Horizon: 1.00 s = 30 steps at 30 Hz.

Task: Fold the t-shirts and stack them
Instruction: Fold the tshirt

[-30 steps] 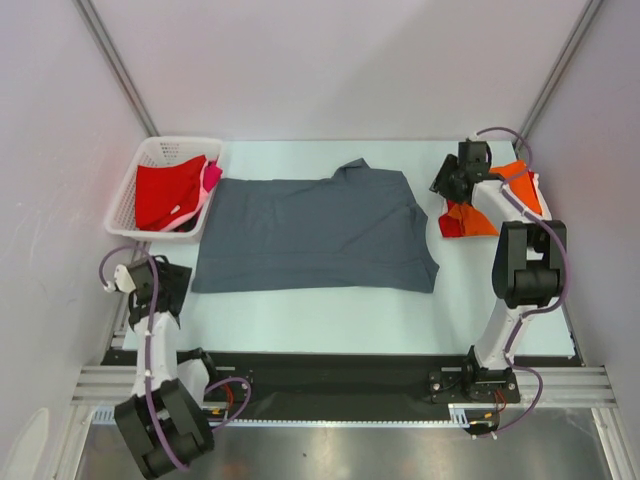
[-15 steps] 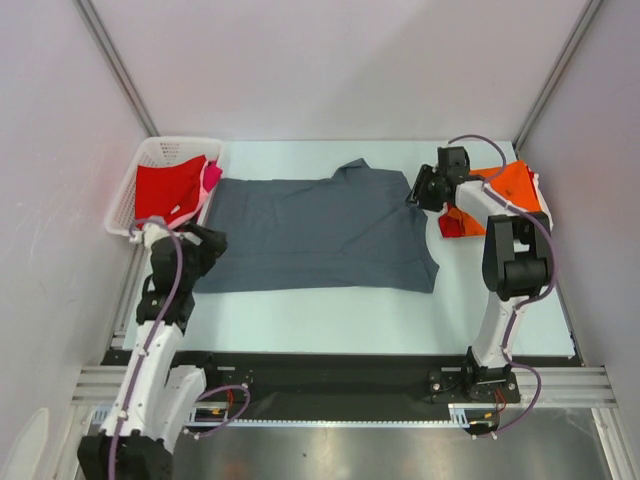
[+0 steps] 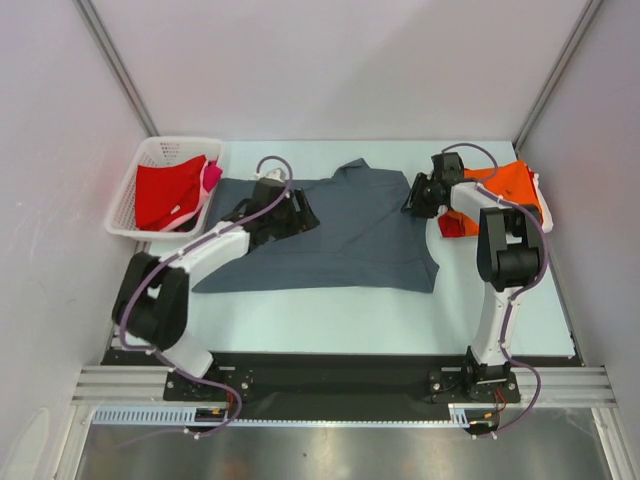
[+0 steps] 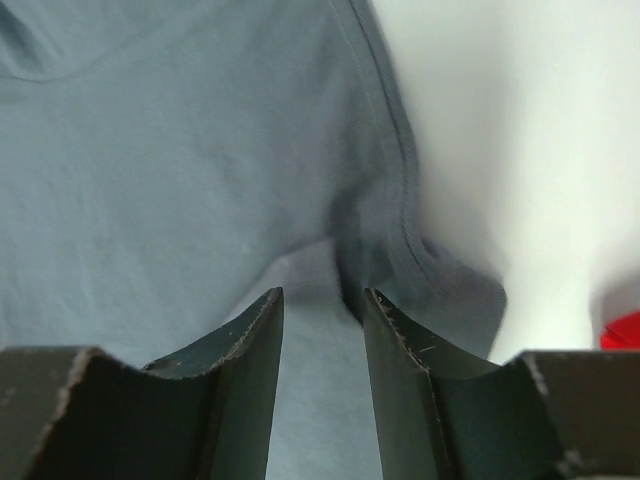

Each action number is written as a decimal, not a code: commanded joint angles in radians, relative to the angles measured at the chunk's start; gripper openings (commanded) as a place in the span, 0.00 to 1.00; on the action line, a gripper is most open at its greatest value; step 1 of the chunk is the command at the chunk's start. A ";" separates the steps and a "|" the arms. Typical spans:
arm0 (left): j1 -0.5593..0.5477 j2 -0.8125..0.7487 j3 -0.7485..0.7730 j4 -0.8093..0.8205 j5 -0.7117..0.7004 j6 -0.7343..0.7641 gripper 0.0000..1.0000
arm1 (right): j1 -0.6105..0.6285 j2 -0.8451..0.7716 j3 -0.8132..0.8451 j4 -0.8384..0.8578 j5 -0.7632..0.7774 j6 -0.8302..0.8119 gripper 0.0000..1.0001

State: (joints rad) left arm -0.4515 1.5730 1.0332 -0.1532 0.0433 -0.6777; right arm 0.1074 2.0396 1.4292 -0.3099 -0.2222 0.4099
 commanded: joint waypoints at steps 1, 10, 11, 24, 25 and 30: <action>-0.032 0.106 0.106 0.017 0.049 0.033 0.78 | -0.005 0.027 0.059 0.040 -0.038 -0.005 0.43; -0.081 0.315 0.255 0.020 0.154 0.026 0.66 | -0.011 0.041 0.066 0.057 -0.120 -0.005 0.06; -0.084 0.337 0.261 0.020 0.161 0.026 0.65 | -0.012 0.036 0.060 0.066 -0.134 0.000 0.02; -0.131 0.484 0.373 -0.002 0.202 -0.013 0.49 | -0.043 -0.025 -0.023 0.164 -0.247 0.033 0.00; -0.131 0.493 0.373 0.000 0.211 -0.017 0.45 | -0.046 -0.028 -0.026 0.167 -0.252 0.035 0.00; -0.138 0.501 0.373 0.000 0.225 -0.023 0.42 | -0.049 -0.041 -0.032 0.169 -0.262 0.036 0.00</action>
State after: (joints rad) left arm -0.5797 2.0708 1.3708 -0.1608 0.2443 -0.6842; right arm 0.0612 2.0697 1.4044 -0.1787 -0.4519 0.4370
